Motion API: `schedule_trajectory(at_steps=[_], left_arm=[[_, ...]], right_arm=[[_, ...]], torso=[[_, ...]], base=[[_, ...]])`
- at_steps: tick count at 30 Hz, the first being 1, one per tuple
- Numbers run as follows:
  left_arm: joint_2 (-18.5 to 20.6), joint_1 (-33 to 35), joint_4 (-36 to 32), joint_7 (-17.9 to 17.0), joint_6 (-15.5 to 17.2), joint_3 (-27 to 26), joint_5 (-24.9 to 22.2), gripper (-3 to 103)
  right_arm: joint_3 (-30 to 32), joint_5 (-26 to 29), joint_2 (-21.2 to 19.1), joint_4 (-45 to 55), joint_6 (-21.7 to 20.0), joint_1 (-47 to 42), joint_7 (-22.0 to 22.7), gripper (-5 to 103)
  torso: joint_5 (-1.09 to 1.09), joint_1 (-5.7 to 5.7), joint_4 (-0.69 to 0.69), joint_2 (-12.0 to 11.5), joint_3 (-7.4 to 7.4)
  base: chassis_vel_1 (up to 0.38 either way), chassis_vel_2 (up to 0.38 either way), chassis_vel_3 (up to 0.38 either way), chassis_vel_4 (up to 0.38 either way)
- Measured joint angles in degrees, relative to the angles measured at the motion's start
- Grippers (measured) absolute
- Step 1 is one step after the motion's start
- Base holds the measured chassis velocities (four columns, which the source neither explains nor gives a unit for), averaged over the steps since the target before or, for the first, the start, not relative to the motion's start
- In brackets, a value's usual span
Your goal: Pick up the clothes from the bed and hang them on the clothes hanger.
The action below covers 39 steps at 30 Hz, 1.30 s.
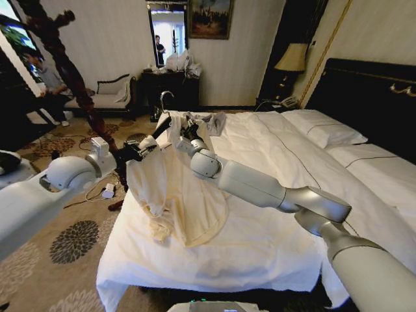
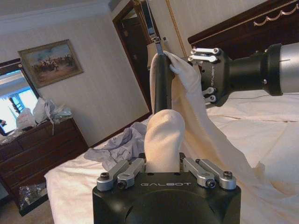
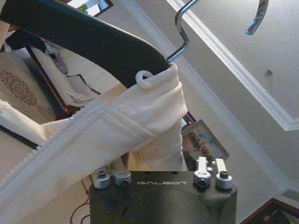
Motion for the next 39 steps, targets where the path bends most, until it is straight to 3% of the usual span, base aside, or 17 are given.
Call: schedule_trajectory(at_steps=[3,6,8,11,24,32,36,37,39], left_arm=[[-0.07,-0.12,-0.06,-0.1,-0.41,-0.29,-0.04,21],[0.02,-0.1,-0.18,-0.16,-0.53,-0.55,-0.17,21],[0.35,0.18,-0.42,-0.29,-0.62,-0.99,-0.58,21],[0.72,0.5,-0.52,-0.31,-0.62,-1.25,-0.81,21],[1.23,0.64,-0.16,-1.52,-0.65,-1.8,-3.17,21],[2.05,1.58,-0.4,-3.53,-0.24,-3.77,-7.88,21],[3.1,1.84,-0.4,-4.99,-0.15,-5.19,-12.54,21],[3.1,1.84,-0.4,-4.99,-0.15,-5.19,-12.54,21],[4.14,1.82,-0.73,-5.7,-0.06,-5.87,-14.9,21]], right_arm=[[0.02,-0.03,-0.57,0.47,-0.24,0.1,-0.44,77],[0.19,-0.06,-0.99,0.89,-0.45,-0.05,-0.5,82],[0.54,-0.02,-1.98,1.67,-0.76,-0.79,-0.49,92],[1.02,0.55,-3.44,2.56,-0.79,-1.89,-0.29,99],[5.98,3.36,-12.33,8.76,2.88,-7.76,0.38,100],[13.64,15.06,-19.27,15.4,7.68,-14.31,1.89,100],[19.82,26.06,-23.96,20.87,11.51,-21.27,4.57,100],[19.82,26.06,-23.96,20.87,11.51,-21.27,4.57,100],[23.34,33.54,-26.03,24.26,13.36,-26.1,6.86,100]], torso=[[0.0,0.0,0.0,0.0,0.0],[0.0,0.0,0.0,0.0,0.0],[0.0,0.0,0.01,0.0,0.0],[0.0,0.0,0.01,0.0,0.0],[0.02,0.0,0.0,0.0,0.0],[0.01,-0.01,0.01,0.0,0.0],[0.01,-0.01,-0.01,0.01,0.0],[0.01,-0.01,-0.01,0.01,0.0],[0.01,-0.01,0.02,0.01,-0.01]], base=[[0.0,0.0,0.0,0.0],[0.0,0.0,0.0,0.0],[0.0,0.0,0.0,0.0],[0.0,0.0,0.0,0.0],[0.0,0.0,0.0,0.0],[0.0,0.0,0.0,0.0],[0.0,0.0,0.0,0.0],[0.0,0.0,0.0,0.0],[0.0,0.0,0.0,0.0]])
